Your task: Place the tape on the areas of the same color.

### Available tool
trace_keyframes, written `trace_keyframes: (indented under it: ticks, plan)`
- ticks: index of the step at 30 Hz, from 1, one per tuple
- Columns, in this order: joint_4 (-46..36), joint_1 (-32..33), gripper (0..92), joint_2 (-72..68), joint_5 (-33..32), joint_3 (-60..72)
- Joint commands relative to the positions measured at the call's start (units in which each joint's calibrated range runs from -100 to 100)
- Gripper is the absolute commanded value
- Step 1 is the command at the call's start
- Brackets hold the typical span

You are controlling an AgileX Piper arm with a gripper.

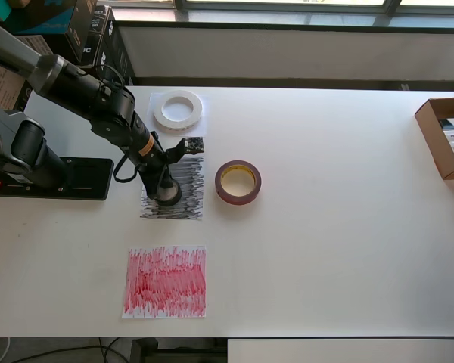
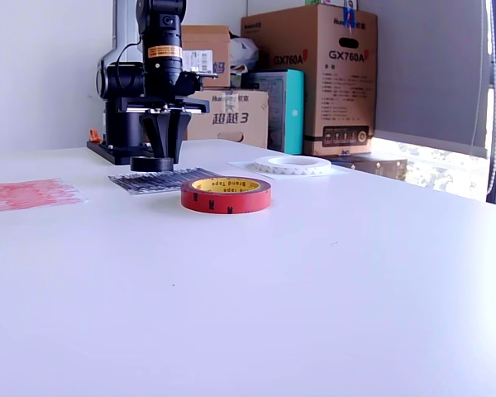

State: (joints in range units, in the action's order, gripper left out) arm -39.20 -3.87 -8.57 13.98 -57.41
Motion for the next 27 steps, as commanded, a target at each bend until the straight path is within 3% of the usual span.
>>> trace_keyframes:
  ticks: [1, 27]
  plan:
    - [0.3, 0.4, 0.2, 0.3, -0.2, 0.7]
    - [0.4, 3.6, 0.3, 0.1, -0.6, 1.1]
